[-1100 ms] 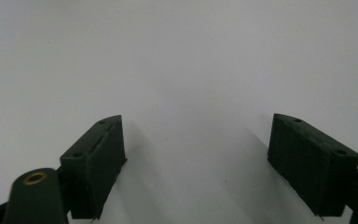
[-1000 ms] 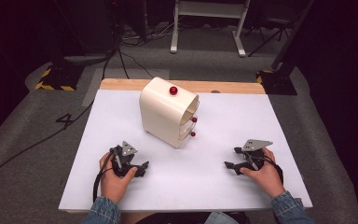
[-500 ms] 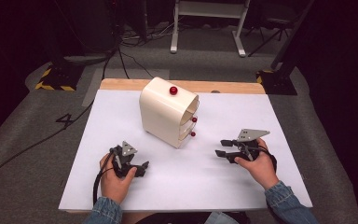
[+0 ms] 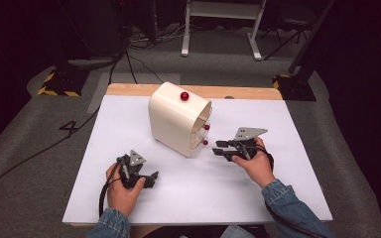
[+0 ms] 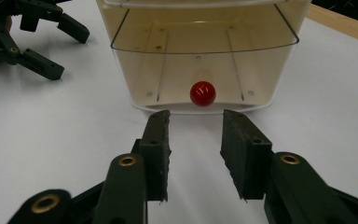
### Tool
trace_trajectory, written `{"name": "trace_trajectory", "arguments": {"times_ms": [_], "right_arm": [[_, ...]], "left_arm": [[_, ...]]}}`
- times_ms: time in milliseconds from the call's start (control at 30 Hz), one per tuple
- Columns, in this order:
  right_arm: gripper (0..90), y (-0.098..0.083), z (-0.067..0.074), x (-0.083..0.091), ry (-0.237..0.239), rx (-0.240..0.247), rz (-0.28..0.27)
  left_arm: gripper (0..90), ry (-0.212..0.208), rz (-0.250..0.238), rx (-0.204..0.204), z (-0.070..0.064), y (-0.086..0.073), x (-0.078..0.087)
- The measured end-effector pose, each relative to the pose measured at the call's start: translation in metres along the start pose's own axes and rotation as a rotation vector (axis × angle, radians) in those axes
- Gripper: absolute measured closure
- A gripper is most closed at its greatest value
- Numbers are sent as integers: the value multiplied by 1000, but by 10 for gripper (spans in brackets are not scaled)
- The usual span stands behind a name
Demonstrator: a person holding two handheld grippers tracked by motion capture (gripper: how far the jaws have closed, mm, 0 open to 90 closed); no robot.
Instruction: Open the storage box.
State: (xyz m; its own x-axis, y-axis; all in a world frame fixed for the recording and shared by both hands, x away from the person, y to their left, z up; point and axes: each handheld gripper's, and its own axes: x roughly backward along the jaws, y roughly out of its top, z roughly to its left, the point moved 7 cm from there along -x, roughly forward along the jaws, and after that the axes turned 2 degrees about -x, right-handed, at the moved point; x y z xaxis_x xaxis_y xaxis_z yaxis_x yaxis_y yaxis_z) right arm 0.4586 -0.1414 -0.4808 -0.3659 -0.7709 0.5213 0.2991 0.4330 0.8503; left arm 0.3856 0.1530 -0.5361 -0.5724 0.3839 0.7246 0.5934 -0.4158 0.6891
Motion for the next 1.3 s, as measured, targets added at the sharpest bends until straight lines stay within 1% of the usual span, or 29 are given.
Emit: {"name": "trace_trajectory", "arguments": {"times_ms": [133, 200, 300, 467, 533, 567, 667, 700, 933, 1067, 1133, 1200, 1233, 1300], "right_arm": [[647, 1, -2, -12, -5, 1, 3], [651, 2, -3, -17, -9, -3, 6], [657, 3, -4, -23, -14, -5, 0], [697, 5, -4, -34, -9, -2, -10], [710, 5, -5, -36, -18, 8, -9], [736, 5, -5, -38, -26, 12, -4], [739, 5, -5, -38, -24, 14, -9], [741, 5, -5, -38, -30, 30, -8], [742, 4, -4, -36, -35, 33, -3], [742, 2, -4, -31, -37, 37, 4], [742, -3, -4, -23, -42, 29, 9], [742, -4, -3, -21, -42, 24, 9], [742, -8, -3, -14, -49, 18, 7], [741, -9, -3, -12, -50, 12, 8]], "left_arm": [[119, 1, 0, -4, 0, 0, 0], [119, -1, -1, 1, 0, 0, 0], [118, -1, 0, 1, 0, 0, 0], [118, -1, 1, 1, 0, 0, 0], [118, -1, 1, 1, 0, 0, 0], [118, -1, 1, 1, 0, 0, 0], [118, -1, 1, 1, 0, 0, 0], [118, -1, 1, 1, 0, 0, 0], [118, -1, 1, 1, 0, 0, 0], [118, 0, 2, 1, 0, 0, 0], [118, -1, 1, 1, 0, 0, 0], [118, -1, 3, 1, 0, 0, 0], [118, -1, 3, 1, 0, 0, 0], [118, -2, 6, 1, 0, 0, 0]]}}
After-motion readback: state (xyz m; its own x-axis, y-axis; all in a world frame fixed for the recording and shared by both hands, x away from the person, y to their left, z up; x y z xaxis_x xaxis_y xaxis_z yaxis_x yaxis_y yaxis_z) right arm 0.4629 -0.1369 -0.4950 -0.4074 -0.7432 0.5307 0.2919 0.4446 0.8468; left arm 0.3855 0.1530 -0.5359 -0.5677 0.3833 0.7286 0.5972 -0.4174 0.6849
